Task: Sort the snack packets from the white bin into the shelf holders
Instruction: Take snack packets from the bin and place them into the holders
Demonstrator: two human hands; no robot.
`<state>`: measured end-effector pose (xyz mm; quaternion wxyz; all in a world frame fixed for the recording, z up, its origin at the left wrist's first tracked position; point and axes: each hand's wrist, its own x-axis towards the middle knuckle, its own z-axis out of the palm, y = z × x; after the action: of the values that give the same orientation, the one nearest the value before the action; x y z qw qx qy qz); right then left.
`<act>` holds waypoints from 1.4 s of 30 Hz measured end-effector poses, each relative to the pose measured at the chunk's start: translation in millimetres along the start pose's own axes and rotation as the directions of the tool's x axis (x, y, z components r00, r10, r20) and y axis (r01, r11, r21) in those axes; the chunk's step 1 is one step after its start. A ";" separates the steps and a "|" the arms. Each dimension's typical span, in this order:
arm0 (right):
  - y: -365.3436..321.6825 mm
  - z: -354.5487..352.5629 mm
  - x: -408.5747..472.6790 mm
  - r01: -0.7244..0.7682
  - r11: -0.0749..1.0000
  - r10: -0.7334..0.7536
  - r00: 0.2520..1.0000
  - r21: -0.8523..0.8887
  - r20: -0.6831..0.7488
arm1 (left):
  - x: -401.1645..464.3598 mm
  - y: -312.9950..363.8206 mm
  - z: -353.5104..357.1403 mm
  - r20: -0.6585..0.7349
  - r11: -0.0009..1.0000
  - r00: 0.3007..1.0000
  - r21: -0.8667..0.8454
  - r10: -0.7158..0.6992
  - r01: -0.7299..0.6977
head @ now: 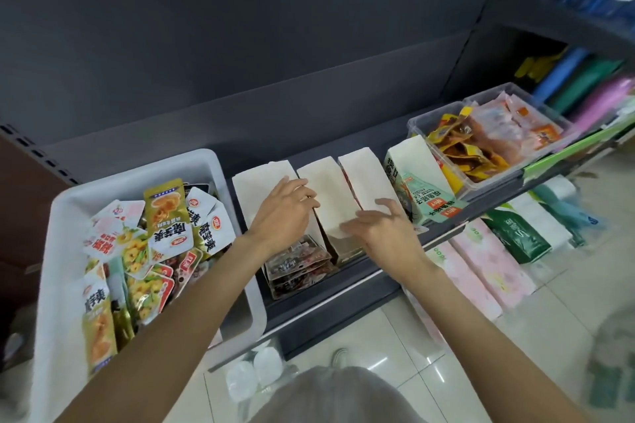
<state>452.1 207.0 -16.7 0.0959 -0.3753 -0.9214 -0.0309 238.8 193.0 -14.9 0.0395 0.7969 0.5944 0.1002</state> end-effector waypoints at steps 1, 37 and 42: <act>-1.3 2.2 -3.3 0.019 0.998 -0.016 0.998 -0.057 0.057 | 0.2 -0.9 1.3 -0.004 1.000 1.000 0.004 0.006 -0.006; -204.6 -18.2 145.6 0.063 0.934 -0.062 0.998 0.352 -0.013 | -180.9 -59.5 -41.1 -0.155 0.496 0.525 -0.619 -0.837 0.609; -186.7 -61.4 122.4 -0.314 0.138 0.247 0.929 0.939 0.274 | -160.3 -58.5 -47.6 -0.508 0.811 0.633 -0.390 -0.584 0.436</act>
<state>245.6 149.3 70.7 0.2898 -0.3947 -0.6470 0.5845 130.2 54.2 2.9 -0.0339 0.5083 0.7606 0.4024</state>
